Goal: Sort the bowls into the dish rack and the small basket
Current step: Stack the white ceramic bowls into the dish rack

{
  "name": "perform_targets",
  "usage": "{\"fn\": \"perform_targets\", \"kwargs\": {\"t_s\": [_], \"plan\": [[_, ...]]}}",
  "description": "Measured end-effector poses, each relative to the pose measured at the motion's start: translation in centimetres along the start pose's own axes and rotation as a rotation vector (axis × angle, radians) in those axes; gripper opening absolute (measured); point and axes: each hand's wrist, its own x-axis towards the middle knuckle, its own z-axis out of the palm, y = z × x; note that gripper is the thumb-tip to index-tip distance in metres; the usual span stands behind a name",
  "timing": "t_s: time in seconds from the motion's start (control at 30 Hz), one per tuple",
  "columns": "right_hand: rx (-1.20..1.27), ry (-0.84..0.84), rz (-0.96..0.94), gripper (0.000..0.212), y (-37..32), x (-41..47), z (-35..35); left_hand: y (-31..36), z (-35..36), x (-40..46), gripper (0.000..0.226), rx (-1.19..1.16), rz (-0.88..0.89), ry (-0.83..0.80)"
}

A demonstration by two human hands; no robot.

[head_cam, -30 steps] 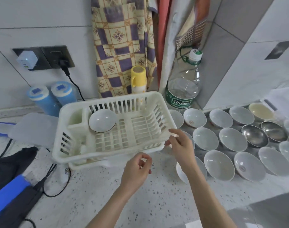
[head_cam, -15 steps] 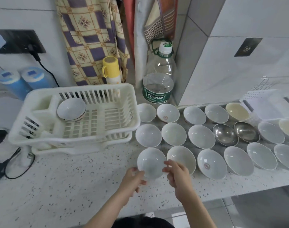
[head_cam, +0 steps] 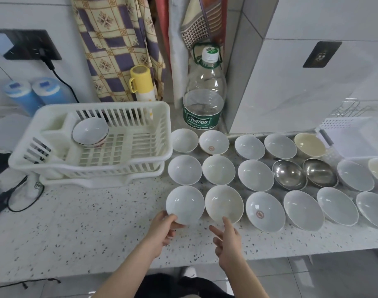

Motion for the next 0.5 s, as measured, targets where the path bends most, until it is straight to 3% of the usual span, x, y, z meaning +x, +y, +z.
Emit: {"fn": "perform_targets", "kwargs": {"t_s": [0.13,0.5], "plan": [[0.091,0.012,-0.056,0.021,-0.2,0.2,0.5,0.2,0.1,0.1,0.023,-0.033,0.002,0.018],[0.194,0.22,-0.162,0.021,0.8,0.7,2.0,1.4,-3.0,-1.8,0.032,0.051,0.055,0.008]]}}
